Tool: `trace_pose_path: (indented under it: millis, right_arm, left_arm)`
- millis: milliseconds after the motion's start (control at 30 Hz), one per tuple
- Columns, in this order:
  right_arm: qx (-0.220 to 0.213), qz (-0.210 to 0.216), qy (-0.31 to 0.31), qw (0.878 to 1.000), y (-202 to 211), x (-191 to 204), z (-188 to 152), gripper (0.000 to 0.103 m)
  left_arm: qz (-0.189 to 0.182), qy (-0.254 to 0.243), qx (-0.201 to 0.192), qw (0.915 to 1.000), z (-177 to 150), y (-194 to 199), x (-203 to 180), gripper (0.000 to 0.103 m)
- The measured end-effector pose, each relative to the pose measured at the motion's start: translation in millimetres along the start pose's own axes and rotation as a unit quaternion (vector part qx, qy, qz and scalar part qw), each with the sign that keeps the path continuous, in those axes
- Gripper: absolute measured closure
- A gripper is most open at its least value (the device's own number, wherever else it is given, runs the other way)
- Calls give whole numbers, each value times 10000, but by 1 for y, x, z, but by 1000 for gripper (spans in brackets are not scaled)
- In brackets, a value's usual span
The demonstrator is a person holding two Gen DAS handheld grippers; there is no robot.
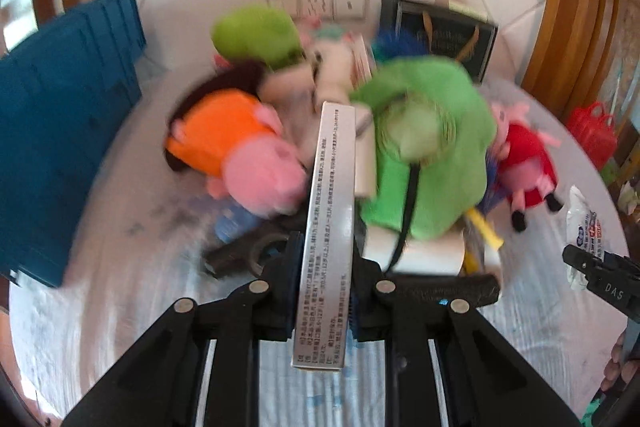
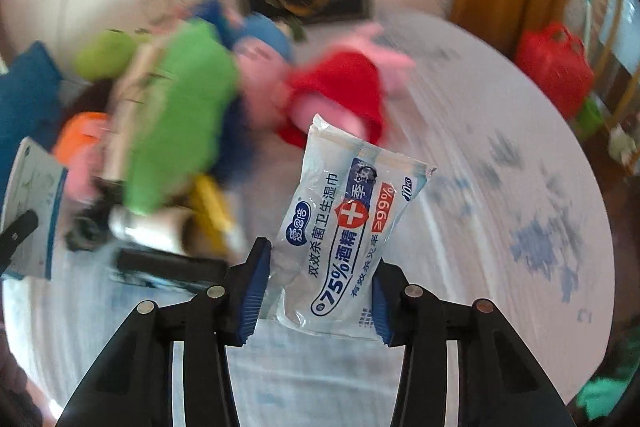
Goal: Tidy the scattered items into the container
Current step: 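Carry the white box with the left tool while the right tool carries the wipes pack to the crate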
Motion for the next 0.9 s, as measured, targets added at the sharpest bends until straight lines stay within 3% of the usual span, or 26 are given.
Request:
trace_pose_path:
  millis: [233,467,633,833,900]
  right_arm:
    - [-590,788,472,9940,40,103,38,59]
    - [-1001,1674,846,9771,76,213,70,59]
    - [-1288,2451,1159,9539,89,282,94,59]
    - [-1490,3087,1516,9271,111,365,109,59]
    - [-1653,3311,1718,9130,126,405,113,59]
  left_arm:
    - [157,-119,-742,9970,59,59,71,84]
    - [614,-135,-1282,9898,96,107,144,84]
    - [1414,57,-1660,9759,117,146,198,84]
    - [2054,328,-1868,9601,138,186,281,84]
    - [2249,415,-1923,9543,142,196,313,84]
Point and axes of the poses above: each gripper's, at about its wrist camera, not at the fingertips, and y roughly against the way its jaws point, x to its left, z to its top, the point moved 5 cm from there along -y, roughly the way its jaws point, and after that the axes turned 15 degrees about -x, right-handed, at the moved point
